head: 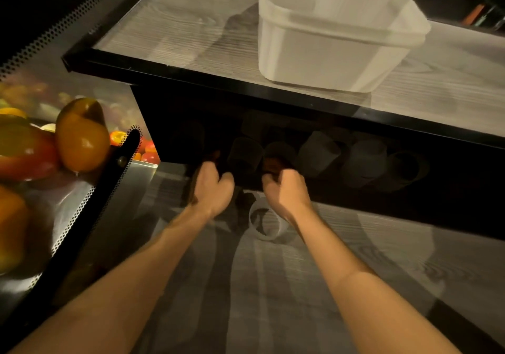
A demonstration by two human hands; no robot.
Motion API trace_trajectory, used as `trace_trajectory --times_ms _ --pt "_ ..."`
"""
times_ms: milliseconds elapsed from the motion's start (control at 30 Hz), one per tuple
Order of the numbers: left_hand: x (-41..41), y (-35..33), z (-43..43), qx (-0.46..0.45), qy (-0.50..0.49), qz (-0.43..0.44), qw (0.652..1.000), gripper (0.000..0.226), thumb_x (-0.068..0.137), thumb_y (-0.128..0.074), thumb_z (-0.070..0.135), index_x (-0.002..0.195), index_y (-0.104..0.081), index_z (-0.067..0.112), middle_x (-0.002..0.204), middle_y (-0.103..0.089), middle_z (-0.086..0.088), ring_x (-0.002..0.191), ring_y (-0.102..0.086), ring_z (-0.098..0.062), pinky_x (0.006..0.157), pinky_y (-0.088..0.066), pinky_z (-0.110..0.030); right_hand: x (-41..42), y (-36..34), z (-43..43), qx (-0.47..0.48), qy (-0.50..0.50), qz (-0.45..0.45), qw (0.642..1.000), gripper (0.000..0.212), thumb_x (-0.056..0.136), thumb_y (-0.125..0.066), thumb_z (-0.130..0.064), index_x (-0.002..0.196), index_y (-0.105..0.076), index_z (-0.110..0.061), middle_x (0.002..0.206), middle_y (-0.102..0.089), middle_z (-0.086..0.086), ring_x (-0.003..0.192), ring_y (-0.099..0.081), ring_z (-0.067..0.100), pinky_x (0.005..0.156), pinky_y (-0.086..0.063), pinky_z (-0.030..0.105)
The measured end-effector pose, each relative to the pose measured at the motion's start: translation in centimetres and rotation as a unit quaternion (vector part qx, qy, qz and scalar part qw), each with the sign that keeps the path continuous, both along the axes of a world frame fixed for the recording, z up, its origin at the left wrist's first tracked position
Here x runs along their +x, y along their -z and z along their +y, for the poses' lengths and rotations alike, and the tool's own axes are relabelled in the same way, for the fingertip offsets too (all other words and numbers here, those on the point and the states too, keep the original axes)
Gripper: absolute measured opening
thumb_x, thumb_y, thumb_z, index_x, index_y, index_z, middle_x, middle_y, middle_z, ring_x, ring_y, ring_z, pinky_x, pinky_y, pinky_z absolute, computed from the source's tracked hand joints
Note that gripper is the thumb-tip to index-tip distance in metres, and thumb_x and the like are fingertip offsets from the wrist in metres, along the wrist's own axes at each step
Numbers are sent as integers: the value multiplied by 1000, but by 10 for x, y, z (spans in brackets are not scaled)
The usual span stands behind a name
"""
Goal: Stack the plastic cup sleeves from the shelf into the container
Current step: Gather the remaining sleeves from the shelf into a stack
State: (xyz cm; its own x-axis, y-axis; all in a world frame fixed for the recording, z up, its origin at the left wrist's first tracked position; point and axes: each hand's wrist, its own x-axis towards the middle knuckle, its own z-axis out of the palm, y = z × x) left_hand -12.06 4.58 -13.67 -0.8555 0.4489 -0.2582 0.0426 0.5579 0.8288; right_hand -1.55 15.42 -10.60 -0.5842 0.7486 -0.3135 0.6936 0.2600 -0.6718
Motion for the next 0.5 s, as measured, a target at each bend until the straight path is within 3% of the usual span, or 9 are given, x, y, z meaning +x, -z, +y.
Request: trace_trajectory --times_ms 67,167,233,367,467,500 --pt "-8 -11 8 -24 16 -15 999 20 98 -51 22 104 -60 5 101 -57 -7 106 -60 -30 79 -42 -34 -12 -3 -1 -26 -14 -21 999 29 105 -49 -27 104 -68 -5 94 -63 9 85 -63 22 70 -44 26" --pt "-16 -19 12 -48 49 -63 996 42 98 -47 25 131 -58 2 125 -59 -14 120 -56 -33 97 -45 -38 -22 -7 -4 -109 9 -44 993 40 105 -46 -30 129 -62 -3 117 -64 14 113 -61 30 94 -49 33" --pt "-18 -18 10 -35 50 -67 996 40 99 -48 25 129 -61 3 123 -62 -15 116 -58 -32 95 -46 -36 -25 -6 -5 -141 37 -25 989 43 105 -49 -31 134 -60 -2 124 -64 15 119 -59 30 104 -48 37" --pt "-14 -17 2 64 8 -56 996 21 98 -58 24 87 -69 9 77 -64 -3 80 -65 -20 66 -49 -30 -20 -10 -7 -137 126 78 979 23 97 -63 -28 100 -68 -6 97 -68 10 98 -66 26 83 -53 33" --pt "-11 -15 -5 135 -18 -83 987 13 89 -74 24 95 -71 13 87 -74 0 85 -71 -10 80 -58 -30 -1 -12 -1 -148 164 133 966 16 87 -76 -21 93 -71 -8 90 -74 9 88 -72 23 81 -60 37" --pt "-9 -17 -7 142 -15 -101 985 22 84 -80 24 101 -70 15 93 -75 1 90 -72 -10 83 -58 -31 8 -13 1 -151 143 134 969 15 86 -79 -18 97 -72 -10 91 -76 8 89 -73 22 83 -61 38"
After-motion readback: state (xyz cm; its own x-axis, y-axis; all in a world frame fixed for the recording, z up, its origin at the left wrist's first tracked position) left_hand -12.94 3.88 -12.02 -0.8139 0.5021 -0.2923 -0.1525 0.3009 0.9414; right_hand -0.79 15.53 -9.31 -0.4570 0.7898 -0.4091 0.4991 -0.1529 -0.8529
